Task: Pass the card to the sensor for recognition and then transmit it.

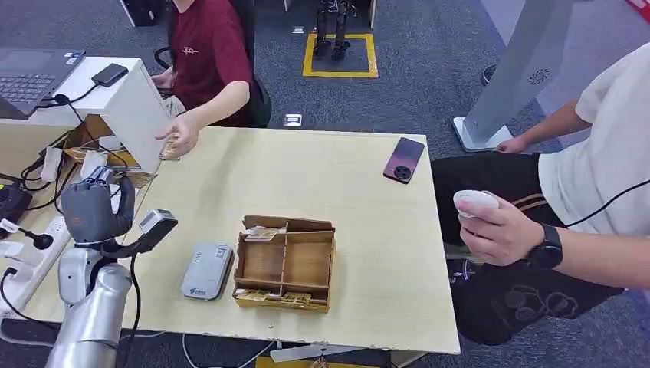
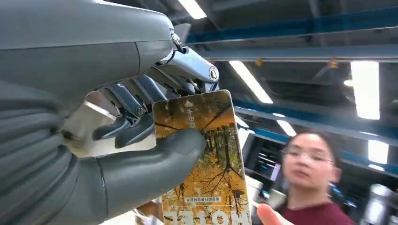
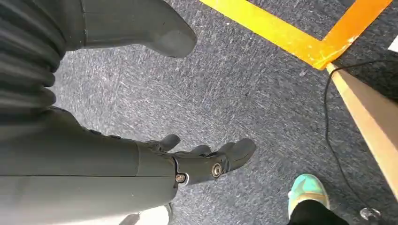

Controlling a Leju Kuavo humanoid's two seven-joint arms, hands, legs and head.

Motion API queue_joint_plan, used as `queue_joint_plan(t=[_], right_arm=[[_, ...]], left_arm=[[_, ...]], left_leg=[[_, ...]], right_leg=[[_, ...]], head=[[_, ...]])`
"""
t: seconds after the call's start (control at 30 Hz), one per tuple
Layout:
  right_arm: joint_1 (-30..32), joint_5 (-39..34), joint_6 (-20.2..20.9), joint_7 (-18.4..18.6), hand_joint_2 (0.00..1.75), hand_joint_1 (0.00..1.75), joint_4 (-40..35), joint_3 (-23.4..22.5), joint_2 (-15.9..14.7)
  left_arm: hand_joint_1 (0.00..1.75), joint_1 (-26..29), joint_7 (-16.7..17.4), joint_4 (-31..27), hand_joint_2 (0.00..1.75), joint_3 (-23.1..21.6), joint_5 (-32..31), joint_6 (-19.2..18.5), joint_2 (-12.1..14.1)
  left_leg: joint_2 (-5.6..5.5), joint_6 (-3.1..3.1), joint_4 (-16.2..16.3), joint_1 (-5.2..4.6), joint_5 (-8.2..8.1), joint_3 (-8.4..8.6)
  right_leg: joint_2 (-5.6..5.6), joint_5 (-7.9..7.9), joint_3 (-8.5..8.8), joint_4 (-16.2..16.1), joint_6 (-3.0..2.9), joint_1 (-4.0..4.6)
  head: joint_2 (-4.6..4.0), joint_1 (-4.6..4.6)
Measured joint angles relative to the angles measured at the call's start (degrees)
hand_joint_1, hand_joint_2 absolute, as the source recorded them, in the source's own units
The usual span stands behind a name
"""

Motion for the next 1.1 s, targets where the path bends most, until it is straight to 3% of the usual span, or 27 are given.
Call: queue_joint_plan(t=[0.37,0.67,0.7,0.87,0.93,1.03,1.1], right_arm=[[-0.29,0.09,-0.13,-0.13,1.75,0.00,-0.02,0.00,0.13],[-0.20,0.13,-0.15,-0.70,1.75,0.00,-0.02,-0.02,0.13],[-0.18,0.15,-0.15,-0.72,1.75,0.00,-0.02,-0.02,0.13],[-0.20,0.17,-0.15,-0.76,1.75,0.00,-0.02,-0.04,0.13],[-0.19,0.15,-0.33,-0.79,1.75,0.00,-0.02,-0.15,0.13],[-0.09,-0.72,-0.88,-1.25,1.75,0.00,-0.02,-0.85,0.13],[0.42,-1.42,-1.44,-1.68,1.75,0.00,-0.02,-1.75,0.11]], left_arm=[[1.75,-2.52,-2.12,2.16,1.75,6.57,-2.77,0.13,-2.05],[1.75,-2.92,-3.23,3.61,1.75,7.58,-3.01,0.15,-3.85],[0.00,-2.94,-3.23,3.69,1.75,7.58,-3.01,0.15,-3.91],[0.00,-3.09,-2.53,4.61,1.75,7.53,-0.78,0.15,-4.06],[0.00,-3.19,-1.48,5.66,1.75,6.75,4.89,-0.79,-3.98],[0.00,-2.05,-0.98,6.12,1.75,3.51,17.96,-9.90,-3.67],[0.00,2.42,-3.06,1.73,1.75,-1.11,24.14,-18.51,-2.90]], left_leg=[[-0.01,0.00,0.00,0.00,0.00,-0.04],[0.02,-0.01,0.00,-0.01,-0.01,-0.04],[0.02,-0.01,0.00,-0.01,-0.01,-0.05],[0.01,-0.01,0.00,-0.01,-0.01,-0.06],[0.02,-0.01,0.00,-0.01,-0.01,-0.06],[0.01,-0.01,-0.01,-0.01,-0.01,-0.07],[0.05,0.00,-0.01,-0.01,-0.03,-0.07]], right_leg=[[-0.01,0.00,-0.05,0.00,0.00,0.00],[0.02,0.00,-0.08,0.00,0.00,0.00],[0.03,0.00,-0.09,0.00,0.00,0.00],[0.02,-0.01,-0.11,0.00,0.00,0.00],[0.02,-0.01,-0.13,0.00,0.00,0.00],[0.02,-0.01,-0.08,0.00,0.00,0.00],[0.07,-0.01,-0.09,0.00,0.00,-0.01]], head=[[0.00,0.00],[0.00,0.00],[0.02,0.00],[0.02,0.00],[0.00,0.00],[0.00,0.02],[0.02,0.00]])
